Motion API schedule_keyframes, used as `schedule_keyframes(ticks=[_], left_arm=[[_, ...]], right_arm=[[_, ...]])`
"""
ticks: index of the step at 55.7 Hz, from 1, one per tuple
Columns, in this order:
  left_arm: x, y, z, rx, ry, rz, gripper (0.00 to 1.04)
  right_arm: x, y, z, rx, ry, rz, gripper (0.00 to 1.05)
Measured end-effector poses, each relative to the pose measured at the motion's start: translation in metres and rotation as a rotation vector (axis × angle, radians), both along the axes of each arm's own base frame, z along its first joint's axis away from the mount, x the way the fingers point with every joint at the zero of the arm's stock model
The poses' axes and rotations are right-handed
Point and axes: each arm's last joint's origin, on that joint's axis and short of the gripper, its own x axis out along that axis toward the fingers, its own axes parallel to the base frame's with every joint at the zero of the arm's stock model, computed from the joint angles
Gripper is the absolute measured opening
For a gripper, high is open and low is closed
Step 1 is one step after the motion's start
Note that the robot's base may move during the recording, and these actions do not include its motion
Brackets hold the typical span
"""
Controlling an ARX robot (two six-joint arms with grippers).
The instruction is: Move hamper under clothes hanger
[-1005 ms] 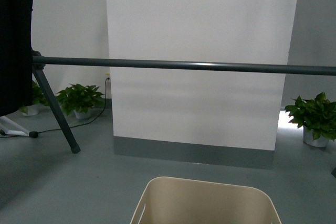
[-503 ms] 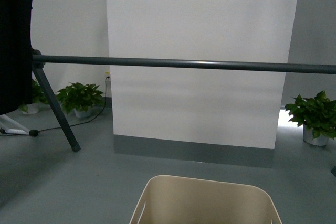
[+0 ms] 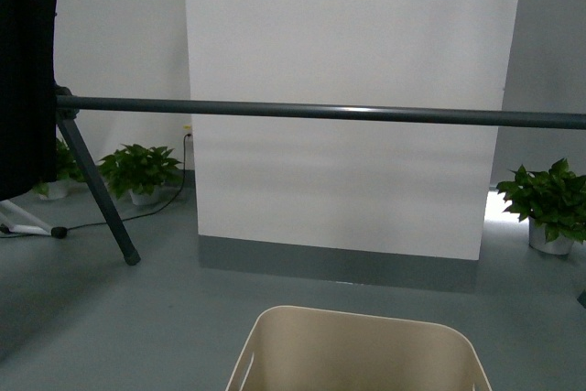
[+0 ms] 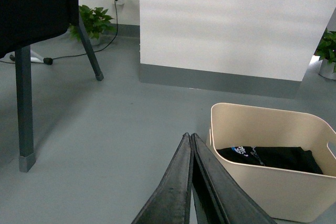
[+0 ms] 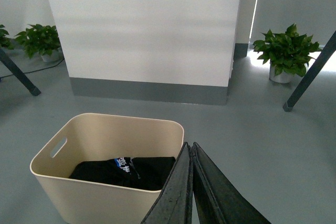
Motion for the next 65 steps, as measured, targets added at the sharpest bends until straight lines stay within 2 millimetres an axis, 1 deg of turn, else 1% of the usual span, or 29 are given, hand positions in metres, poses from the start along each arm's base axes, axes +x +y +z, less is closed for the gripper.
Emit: schedule_keyframes(ticks=[6,10,12,16,35,36,37,39,41,44,48,50,60,65], left_arm=[[-0.002,0.000,0.000,0.000,0.000,0.000,0.03],[-0.008,0.000,-0.005,0.000,0.033,-0.001,0.03],[-0.011,0.000,-0.004,0.000,0.015,0.000,0.03],[-0.012,0.000,-0.003,0.000,0.006,0.000,0.03],[-0.012,0.000,-0.003,0.000,0.006,0.000,0.03],[-0.012,0.000,-0.003,-0.002,0.006,0.000,0.05],[-0.012,0.000,-0.003,-0.001,0.006,0.000,0.10],[-0.012,0.000,-0.003,-0.001,0.006,0.000,0.18],[-0.012,0.000,-0.003,-0.001,0.006,0.000,0.23],[-0.012,0.000,-0.003,-0.001,0.006,0.000,0.33],[-0.012,0.000,-0.003,-0.001,0.006,0.000,0.44],[-0.012,0.000,-0.003,-0.001,0.006,0.000,0.48],[-0.012,0.000,-0.003,-0.001,0.006,0.000,0.75],[-0.012,0.000,-0.003,-0.001,0.006,0.000,0.94]], right_arm=[[-0.001,0.000,0.000,0.000,0.000,0.000,0.02],[-0.007,0.000,-0.004,0.000,0.032,0.001,0.02],[-0.010,0.000,-0.004,0.000,0.025,0.000,0.02],[-0.012,0.000,-0.003,0.000,0.002,0.002,0.02],[-0.012,0.000,-0.003,0.000,0.007,0.002,0.02],[-0.012,0.000,-0.003,0.000,0.007,0.002,0.02],[-0.012,0.000,-0.003,0.000,0.007,0.002,0.02],[-0.012,0.000,-0.003,-0.001,0.007,0.002,0.03],[-0.012,0.000,-0.003,0.000,0.007,0.002,0.08],[-0.012,0.000,-0.003,0.000,0.007,0.002,0.18],[-0.012,0.000,-0.003,0.000,0.007,0.002,0.29],[-0.012,0.000,-0.003,0.000,0.007,0.002,0.32],[-0.012,0.000,-0.003,0.000,0.007,0.002,0.59],[-0.012,0.000,-0.003,0.000,0.007,0.002,0.78]])
